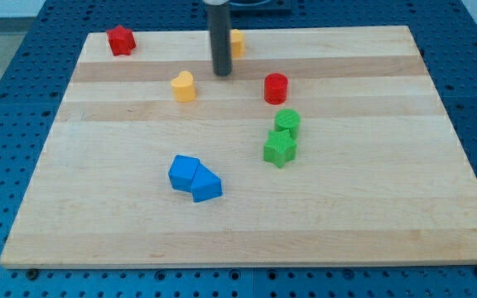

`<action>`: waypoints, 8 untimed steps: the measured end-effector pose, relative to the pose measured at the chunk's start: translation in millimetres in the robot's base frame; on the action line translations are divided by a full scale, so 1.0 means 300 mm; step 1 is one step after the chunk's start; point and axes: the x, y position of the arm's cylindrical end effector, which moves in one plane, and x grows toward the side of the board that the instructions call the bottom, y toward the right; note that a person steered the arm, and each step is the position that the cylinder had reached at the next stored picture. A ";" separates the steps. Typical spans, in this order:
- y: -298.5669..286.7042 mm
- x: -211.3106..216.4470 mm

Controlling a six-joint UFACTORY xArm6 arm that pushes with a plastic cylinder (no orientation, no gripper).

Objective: Push the yellow heart towards the yellow hexagon

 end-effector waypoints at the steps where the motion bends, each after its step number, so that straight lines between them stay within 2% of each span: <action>1: -0.042 -0.036; 3: 0.077 -0.183; 4: 0.067 -0.154; 5: -0.023 -0.048; 6: -0.102 -0.002; 7: -0.173 -0.012; 8: -0.327 0.040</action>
